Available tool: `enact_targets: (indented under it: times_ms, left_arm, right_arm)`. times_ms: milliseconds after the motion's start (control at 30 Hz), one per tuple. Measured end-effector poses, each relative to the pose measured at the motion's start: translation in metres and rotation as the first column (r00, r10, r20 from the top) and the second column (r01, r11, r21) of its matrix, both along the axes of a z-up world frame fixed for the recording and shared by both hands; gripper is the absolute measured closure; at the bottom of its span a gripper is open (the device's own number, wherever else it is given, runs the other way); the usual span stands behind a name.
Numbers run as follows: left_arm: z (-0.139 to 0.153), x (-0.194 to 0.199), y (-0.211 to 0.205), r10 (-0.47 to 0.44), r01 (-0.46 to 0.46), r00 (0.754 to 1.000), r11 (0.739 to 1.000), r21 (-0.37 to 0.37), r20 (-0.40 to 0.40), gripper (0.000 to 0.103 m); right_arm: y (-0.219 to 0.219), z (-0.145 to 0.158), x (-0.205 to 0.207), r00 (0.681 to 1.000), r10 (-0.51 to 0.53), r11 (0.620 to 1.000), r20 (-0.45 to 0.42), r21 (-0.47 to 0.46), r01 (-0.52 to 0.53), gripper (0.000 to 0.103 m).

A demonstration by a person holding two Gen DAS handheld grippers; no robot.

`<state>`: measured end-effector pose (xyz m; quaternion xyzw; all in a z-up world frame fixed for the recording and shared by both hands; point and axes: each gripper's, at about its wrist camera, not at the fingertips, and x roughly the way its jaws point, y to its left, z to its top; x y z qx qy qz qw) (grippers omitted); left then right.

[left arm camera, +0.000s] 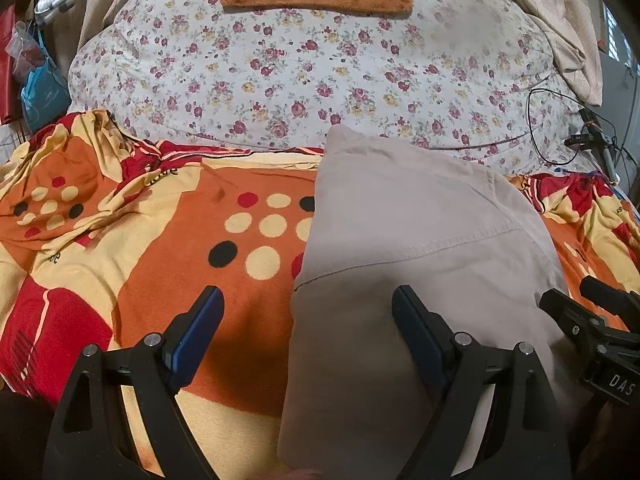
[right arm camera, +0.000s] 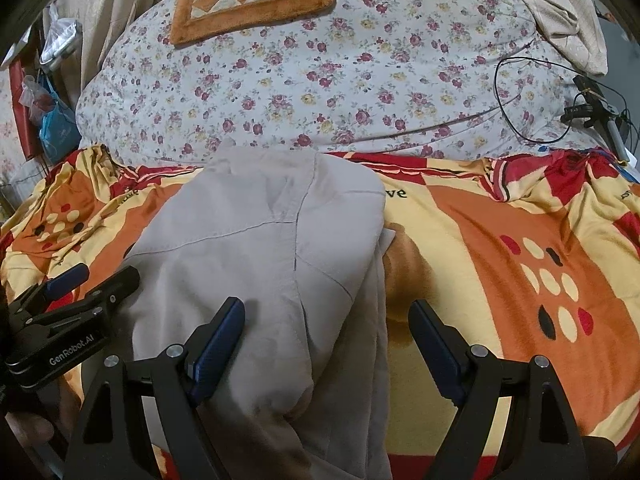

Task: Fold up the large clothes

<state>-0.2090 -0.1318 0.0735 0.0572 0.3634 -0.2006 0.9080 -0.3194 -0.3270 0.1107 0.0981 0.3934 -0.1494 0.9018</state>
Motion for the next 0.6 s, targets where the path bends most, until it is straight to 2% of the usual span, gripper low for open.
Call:
enact_targets:
  times_ms: [600]
  left_arm:
    - [0.0000,-0.0007,-0.0023,0.002,-0.002,1.000,1.000,-0.004,-0.009,0.017]
  right_arm:
    - [0.0023,-0.0029,0.0013,1.000,0.008,1.000,-0.007,0.008,-0.008,0.018]
